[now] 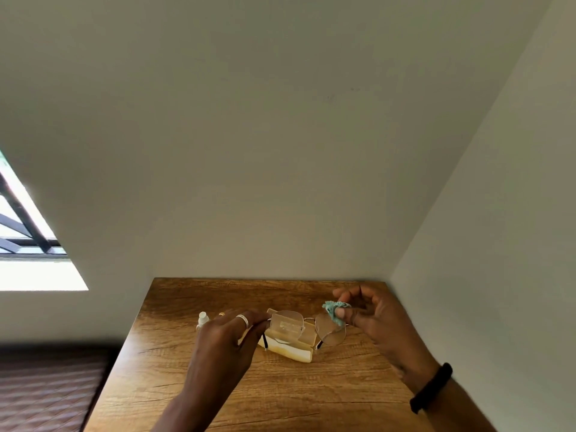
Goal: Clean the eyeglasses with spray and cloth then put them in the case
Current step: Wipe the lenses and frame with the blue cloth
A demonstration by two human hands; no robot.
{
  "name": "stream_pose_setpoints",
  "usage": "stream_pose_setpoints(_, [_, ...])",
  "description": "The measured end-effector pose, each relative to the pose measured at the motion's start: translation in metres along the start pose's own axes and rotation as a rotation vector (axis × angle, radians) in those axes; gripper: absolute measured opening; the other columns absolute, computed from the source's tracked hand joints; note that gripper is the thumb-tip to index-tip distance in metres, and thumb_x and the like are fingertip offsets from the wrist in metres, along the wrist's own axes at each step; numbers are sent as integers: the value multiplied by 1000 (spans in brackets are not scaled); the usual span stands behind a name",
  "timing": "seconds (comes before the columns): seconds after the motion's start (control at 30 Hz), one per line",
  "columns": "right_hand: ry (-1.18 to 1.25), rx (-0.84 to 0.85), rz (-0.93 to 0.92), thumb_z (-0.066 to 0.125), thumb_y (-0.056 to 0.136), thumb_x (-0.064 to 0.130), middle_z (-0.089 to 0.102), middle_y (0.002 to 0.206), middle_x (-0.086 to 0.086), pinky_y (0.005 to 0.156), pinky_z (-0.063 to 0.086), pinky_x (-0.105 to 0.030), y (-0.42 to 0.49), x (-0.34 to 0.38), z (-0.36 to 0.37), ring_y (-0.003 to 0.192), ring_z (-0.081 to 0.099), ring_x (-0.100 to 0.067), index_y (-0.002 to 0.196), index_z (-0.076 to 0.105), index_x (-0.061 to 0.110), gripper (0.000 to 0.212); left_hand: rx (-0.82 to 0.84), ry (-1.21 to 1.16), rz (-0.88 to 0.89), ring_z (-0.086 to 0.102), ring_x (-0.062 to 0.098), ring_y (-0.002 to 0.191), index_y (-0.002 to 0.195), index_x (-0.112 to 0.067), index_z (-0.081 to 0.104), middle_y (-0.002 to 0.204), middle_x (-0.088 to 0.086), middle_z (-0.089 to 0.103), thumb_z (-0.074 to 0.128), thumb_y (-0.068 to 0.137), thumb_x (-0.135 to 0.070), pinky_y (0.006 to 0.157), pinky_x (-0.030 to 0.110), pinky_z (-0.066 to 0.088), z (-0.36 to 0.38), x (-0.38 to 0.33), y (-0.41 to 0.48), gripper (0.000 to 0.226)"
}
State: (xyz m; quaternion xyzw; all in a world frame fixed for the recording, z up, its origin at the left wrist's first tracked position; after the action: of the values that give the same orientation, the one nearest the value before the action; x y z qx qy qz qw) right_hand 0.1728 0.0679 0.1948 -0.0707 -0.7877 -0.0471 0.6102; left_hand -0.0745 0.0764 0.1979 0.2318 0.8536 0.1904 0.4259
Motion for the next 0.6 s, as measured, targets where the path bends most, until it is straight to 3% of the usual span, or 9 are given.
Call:
stream_pose_setpoints(0.13, [-292,-230,-243,80,78,9,69,91,10,74,53,-20,-12,29,-3,86,65,-6,85,66,29,25,-3,-15,-9,68,-7,83,95,-23,78,90,-19,74,83,76,-7,65,19,55,0,-1,0,25])
stream_pose_setpoints(0.23, [-365,-169,-354,78,79,9,68,90,19,73,54,-16,-17,46,24,87,65,1,87,67,30,25,-3,-7,-20,67,-6,81,96,-26,78,89,-21,74,82,78,-10,63,25,57,2,0,-1,25])
stream_pose_setpoints(0.3, [-476,-131,-438,77,80,12,67,90,24,81,53,-24,-20,54,45,90,62,6,90,68,31,23,-1,-11,0,68,-6,82,97,-25,78,90,-20,74,81,79,-12,62,28,57,3,-4,0,23])
stream_pose_setpoints(0.37, [-665,-114,-568,75,82,17,67,93,25,93,42,-32,-29,67,67,93,58,8,94,67,33,22,3,-11,26,68,-5,81,98,-23,78,90,-17,75,81,78,-10,61,24,57,4,-9,1,24])
stream_pose_setpoints(0.5, [-875,12,-751,75,79,15,67,103,17,99,32,-36,-50,68,97,100,59,-4,102,65,31,30,20,-2,1,67,-4,74,100,-24,77,87,-16,75,81,78,-7,55,21,55,4,-4,4,28])
stream_pose_setpoints(0.6, [-925,45,-770,78,72,12,67,104,16,100,32,-37,-60,60,93,100,57,-5,102,68,30,36,20,-15,1,66,-7,77,97,-22,78,87,-16,75,82,78,-8,61,16,55,2,-3,3,23])
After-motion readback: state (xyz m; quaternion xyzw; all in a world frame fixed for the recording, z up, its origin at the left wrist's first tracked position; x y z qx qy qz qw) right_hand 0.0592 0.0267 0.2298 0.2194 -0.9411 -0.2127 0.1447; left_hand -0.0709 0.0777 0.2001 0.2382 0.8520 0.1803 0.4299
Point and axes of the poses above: each hand's wrist, its own y-axis towards the middle knuckle, its own z-axis out of the palm, x = y × z, the point moved 9 cm from there along y, towards the middle knuckle
